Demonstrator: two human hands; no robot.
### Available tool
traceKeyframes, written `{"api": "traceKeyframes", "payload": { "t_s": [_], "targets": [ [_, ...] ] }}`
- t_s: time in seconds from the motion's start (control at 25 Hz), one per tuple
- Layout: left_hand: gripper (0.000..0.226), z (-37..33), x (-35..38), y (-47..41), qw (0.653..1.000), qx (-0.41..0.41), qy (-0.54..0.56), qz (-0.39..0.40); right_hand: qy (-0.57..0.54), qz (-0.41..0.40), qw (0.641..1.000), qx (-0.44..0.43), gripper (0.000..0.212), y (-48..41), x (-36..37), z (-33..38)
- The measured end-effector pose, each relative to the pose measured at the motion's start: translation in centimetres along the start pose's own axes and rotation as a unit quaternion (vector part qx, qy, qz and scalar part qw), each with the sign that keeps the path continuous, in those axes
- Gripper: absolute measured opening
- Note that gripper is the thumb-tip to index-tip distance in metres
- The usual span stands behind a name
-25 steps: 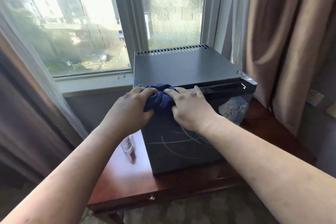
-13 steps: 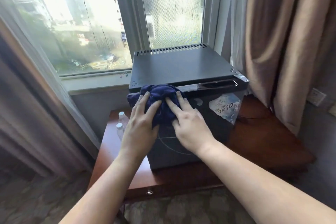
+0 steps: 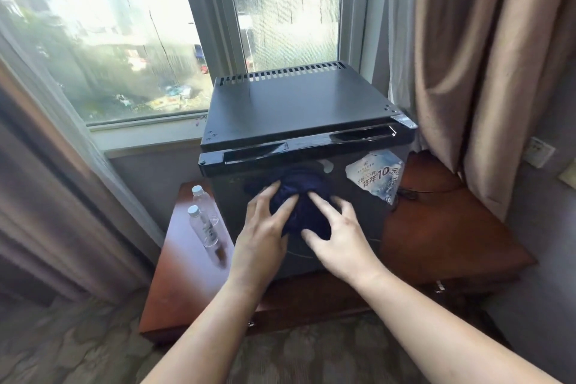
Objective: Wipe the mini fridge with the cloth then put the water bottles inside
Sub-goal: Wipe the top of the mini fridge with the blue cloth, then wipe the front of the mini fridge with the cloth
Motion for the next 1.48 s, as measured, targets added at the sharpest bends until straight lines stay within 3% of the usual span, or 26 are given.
{"api": "traceKeyframes", "payload": {
  "t_s": [0.2, 0.28, 0.36, 0.44, 0.52, 0.6, 0.68, 0.76, 0.88, 0.96, 1.0, 1.04, 1.08, 1.2, 1.28, 1.4, 1.48],
  "targets": [
    [0.076, -0.6, 3.6, 0.6, 0.999, 0.017, 0.007, 0.031, -0.126, -0.031, 0.982, 0.138, 0.054, -1.5, 0.7, -5.6],
    [0.074, -0.5, 4.7, 0.8, 0.998, 0.001, 0.045, 0.032, -0.288, -0.019, 0.919, 0.267, 0.053, -1.7, 1.6, -7.4],
    [0.070, 0.0, 5.9, 1.3, 0.993, -0.030, 0.109, 0.035, -0.426, 0.069, 0.829, 0.355, 0.061, -2.3, 3.7, -7.5],
    [0.068, 0.6, 7.0, 2.2, 0.970, -0.069, 0.229, 0.042, -0.493, 0.144, 0.772, 0.374, 0.060, -2.9, 5.8, -6.4],
    [0.072, 1.3, 7.1, 3.6, 0.939, -0.110, 0.325, 0.032, -0.548, 0.136, 0.729, 0.386, 0.058, -3.4, 7.8, -5.7],
    [0.078, 3.7, 6.5, 5.9, 0.917, -0.204, 0.340, -0.043, -0.585, 0.105, 0.697, 0.401, 0.054, -3.6, 9.9, -5.5],
    [0.077, 7.1, 6.6, 9.7, 0.844, -0.386, 0.359, -0.097, -0.605, 0.088, 0.684, 0.398, 0.048, -3.5, 11.6, -5.2],
    [0.062, 9.2, 7.4, 13.0, 0.720, -0.531, 0.434, -0.106, -0.597, 0.094, 0.696, 0.387, 0.048, -3.3, 13.5, -4.7],
    [0.020, 9.7, 6.8, 14.1, 0.527, -0.592, 0.594, -0.134, -0.562, 0.133, 0.728, 0.369, 0.064, -2.7, 15.9, -3.6],
    [0.023, 10.8, 5.3, 13.4, 0.453, -0.587, 0.649, -0.170, -0.545, 0.145, 0.739, 0.368, 0.070, -2.4, 16.9, -3.0],
    [0.027, 11.4, 4.4, 12.9, 0.432, -0.570, 0.675, -0.184, -0.537, 0.147, 0.743, 0.371, 0.069, -2.2, 17.1, -2.8],
    [0.031, 11.9, 3.6, 12.3, 0.428, -0.548, 0.693, -0.191, -0.526, 0.141, 0.753, 0.371, 0.064, -2.0, 17.0, -2.8],
    [0.030, 12.1, 2.8, 11.7, 0.450, -0.526, 0.697, -0.186, -0.514, 0.132, 0.764, 0.367, 0.058, -1.9, 16.8, -2.8],
    [0.021, 12.4, 1.2, 11.0, 0.622, -0.472, 0.607, -0.149, -0.533, 0.133, 0.758, 0.351, 0.044, -1.7, 16.1, -2.1],
    [0.026, 12.2, 0.3, 10.3, 0.697, -0.422, 0.558, -0.155, -0.543, 0.135, 0.759, 0.333, 0.038, -1.5, 15.2, -1.0],
    [0.031, 12.1, -0.8, 8.8, 0.768, -0.360, 0.504, -0.165, -0.531, 0.121, 0.790, 0.282, 0.027, -2.2, 13.0, 0.1],
    [0.030, 12.1, -0.2, 8.5, 0.778, -0.362, 0.481, -0.177, -0.516, 0.110, 0.805, 0.271, 0.026, -2.7, 11.8, -0.1]
  ]
}}
Point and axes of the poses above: each hand's wrist, its own y-axis away from the middle knuckle, its own x-axis out of the palm, z = x × y, the point moved 6 cm from there along -y, towards the middle knuckle, and after that the axes turned 13 degrees about x, right-handed, at the moved point
